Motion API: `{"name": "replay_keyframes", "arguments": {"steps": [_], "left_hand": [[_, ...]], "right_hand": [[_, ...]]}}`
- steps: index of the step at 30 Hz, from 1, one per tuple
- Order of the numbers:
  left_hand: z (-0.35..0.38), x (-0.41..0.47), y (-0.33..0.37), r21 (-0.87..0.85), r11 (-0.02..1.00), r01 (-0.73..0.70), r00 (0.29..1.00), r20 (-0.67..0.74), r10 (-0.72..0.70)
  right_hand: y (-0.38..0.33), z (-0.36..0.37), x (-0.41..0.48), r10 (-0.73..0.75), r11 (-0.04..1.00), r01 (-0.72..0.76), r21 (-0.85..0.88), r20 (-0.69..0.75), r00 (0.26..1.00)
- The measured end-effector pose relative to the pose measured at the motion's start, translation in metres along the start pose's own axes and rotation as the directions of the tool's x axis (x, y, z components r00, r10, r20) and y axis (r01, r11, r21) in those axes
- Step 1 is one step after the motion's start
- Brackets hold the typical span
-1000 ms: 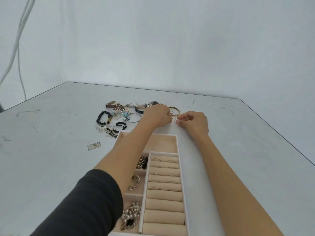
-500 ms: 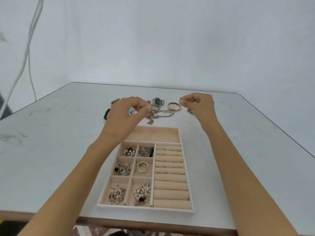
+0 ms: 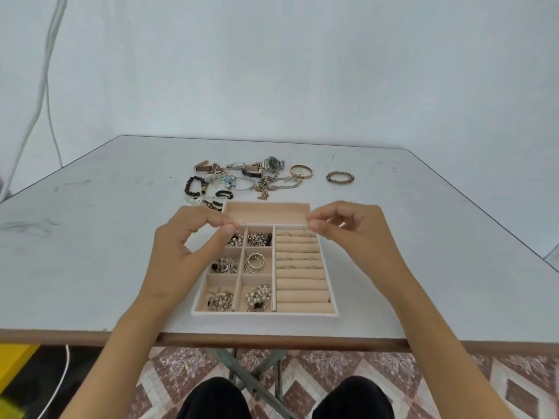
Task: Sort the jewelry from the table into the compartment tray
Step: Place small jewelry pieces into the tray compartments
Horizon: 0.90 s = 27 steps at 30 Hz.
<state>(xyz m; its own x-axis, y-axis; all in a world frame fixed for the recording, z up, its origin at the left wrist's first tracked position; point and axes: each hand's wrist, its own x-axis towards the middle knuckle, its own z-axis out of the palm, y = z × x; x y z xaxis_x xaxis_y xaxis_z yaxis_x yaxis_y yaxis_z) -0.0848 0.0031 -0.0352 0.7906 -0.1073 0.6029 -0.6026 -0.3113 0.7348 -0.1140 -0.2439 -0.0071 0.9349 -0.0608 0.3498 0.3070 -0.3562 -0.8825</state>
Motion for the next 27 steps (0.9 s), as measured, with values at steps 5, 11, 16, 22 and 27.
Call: {"name": "replay_keyframes", "arguments": {"steps": [5, 11, 16, 22, 27], "left_hand": [[-0.003, 0.001, -0.006, 0.028, 1.0, 0.01, 1.0, -0.024, -0.01], [-0.002, -0.001, -0.006, 0.038, 0.999, 0.012, 1.0, -0.022, -0.011], [-0.002, -0.001, -0.006, 0.044, 0.999, 0.01, 1.0, -0.025, -0.009], [-0.002, -0.001, -0.007, 0.041, 0.999, -0.006, 1.0, -0.011, 0.006], [-0.003, -0.001, -0.007, 0.033, 0.999, -0.018, 1.0, -0.006, 0.018]], "right_hand": [[0.007, -0.005, -0.034, -0.073, 0.995, 0.075, -0.072, 0.041, 0.997], [0.011, 0.0, -0.044, -0.089, 0.987, 0.097, -0.131, 0.062, 0.994], [0.012, 0.002, -0.045, -0.138, 0.976, 0.146, -0.164, 0.061, 0.989], [0.013, 0.002, -0.045, -0.105, 0.982, 0.119, -0.149, 0.098, 0.99], [0.013, 0.002, -0.045, -0.096, 0.984, 0.112, -0.138, 0.118, 0.988]]}}
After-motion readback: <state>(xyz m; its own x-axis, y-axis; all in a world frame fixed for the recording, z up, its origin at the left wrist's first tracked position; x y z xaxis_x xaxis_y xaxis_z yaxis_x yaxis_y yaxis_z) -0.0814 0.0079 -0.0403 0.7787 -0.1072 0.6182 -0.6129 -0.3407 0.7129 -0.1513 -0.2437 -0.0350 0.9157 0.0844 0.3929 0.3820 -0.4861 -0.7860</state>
